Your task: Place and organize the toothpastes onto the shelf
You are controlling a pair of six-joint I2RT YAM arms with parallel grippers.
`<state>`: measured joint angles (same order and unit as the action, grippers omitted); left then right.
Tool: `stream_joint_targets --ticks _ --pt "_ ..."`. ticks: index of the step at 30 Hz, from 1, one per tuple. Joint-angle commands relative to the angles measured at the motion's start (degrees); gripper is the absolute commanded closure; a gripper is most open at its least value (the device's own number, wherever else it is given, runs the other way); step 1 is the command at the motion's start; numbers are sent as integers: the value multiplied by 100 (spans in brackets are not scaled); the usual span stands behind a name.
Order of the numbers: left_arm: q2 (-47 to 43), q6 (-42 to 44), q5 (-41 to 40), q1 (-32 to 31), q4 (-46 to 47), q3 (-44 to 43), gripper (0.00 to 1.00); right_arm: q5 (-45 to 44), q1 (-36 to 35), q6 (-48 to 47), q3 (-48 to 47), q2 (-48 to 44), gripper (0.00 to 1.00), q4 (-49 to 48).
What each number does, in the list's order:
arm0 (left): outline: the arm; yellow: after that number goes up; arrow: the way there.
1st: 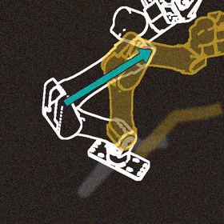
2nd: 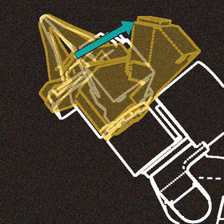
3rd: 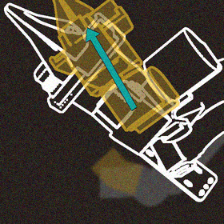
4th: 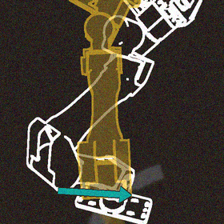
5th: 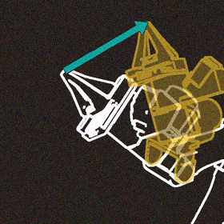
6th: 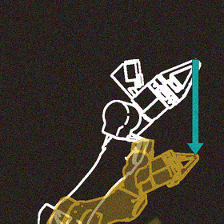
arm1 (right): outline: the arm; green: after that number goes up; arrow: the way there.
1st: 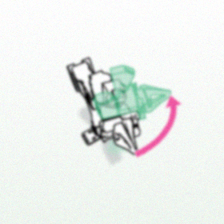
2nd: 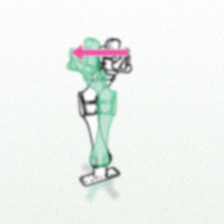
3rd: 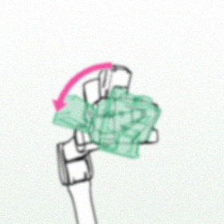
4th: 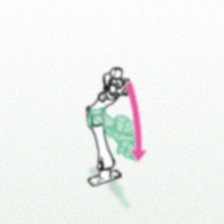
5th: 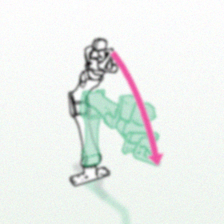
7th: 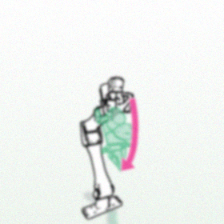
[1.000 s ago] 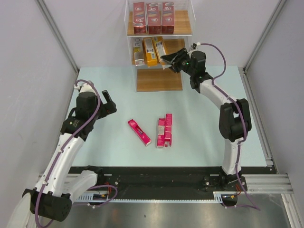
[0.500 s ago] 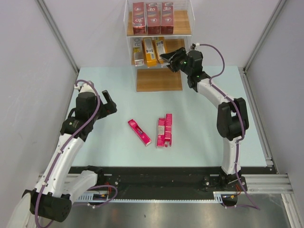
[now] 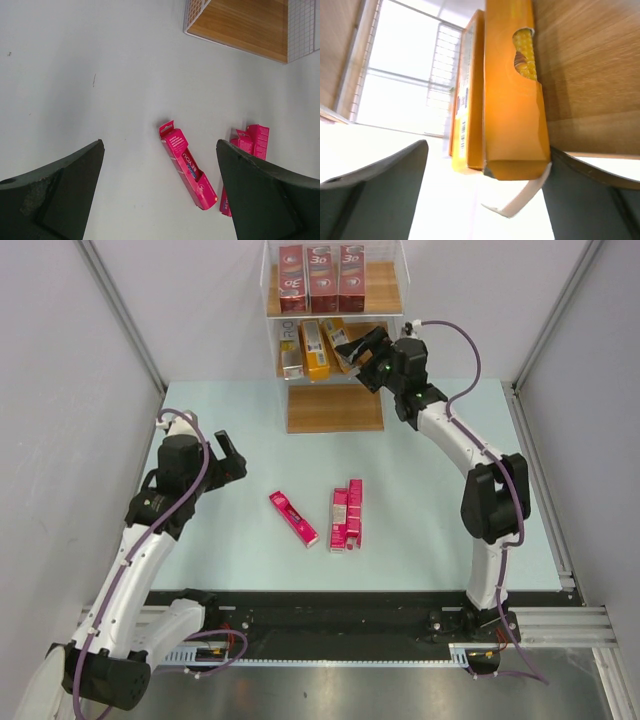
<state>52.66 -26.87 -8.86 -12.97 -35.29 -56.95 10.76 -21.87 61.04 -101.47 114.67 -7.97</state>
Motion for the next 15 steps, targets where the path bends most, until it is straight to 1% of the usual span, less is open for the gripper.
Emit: stream_joint_targets --ticks 1,2,4,6,10,15 --pt "-125 77 165 -30 66 26 0 -776 -353 -1627 -154 -287 4 1674" --pt "-134 60 174 -30 75 52 0 -899 -397 -1743 -171 -357 1 1893" --pt "-134 51 201 -30 84 61 0 -1242 -441 -1945 -171 -419 0 2009" --pt "-142 42 209 -30 83 79 0 -1357 -511 -2139 -171 -481 0 2115" --pt "-142 16 236 -30 92 105 0 -1270 -520 -2148 -57 -569 0 2089" --pt "-195 15 236 -30 92 131 0 -1138 -529 -2061 521 -1007 0 1711"
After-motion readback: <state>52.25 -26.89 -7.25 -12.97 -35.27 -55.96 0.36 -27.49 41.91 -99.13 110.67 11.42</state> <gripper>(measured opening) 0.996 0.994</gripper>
